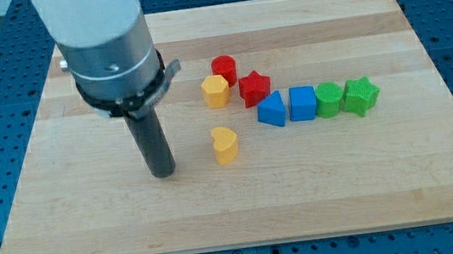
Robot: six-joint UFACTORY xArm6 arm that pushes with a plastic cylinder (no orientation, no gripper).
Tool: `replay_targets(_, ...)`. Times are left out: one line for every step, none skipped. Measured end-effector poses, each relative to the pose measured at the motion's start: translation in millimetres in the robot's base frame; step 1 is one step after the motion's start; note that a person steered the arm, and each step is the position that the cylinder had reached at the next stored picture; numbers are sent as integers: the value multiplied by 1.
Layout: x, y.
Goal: Move the yellow heart closer to the yellow hexagon
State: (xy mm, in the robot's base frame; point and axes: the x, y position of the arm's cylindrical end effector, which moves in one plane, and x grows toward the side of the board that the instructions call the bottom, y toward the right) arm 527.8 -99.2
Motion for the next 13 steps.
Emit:
replay_targets(5,42)
replay_targets(4,88)
replay_targets(3,100)
replay_targets(-13,99)
replay_targets(-20,85)
replay_targets(-19,69)
replay_targets(-20,67)
replay_targets(-25,66)
replay_targets(-38,65)
replay_targets(-46,65)
replay_targets(-46,65)
replay_targets(-46,54)
replay_targets(-43,31)
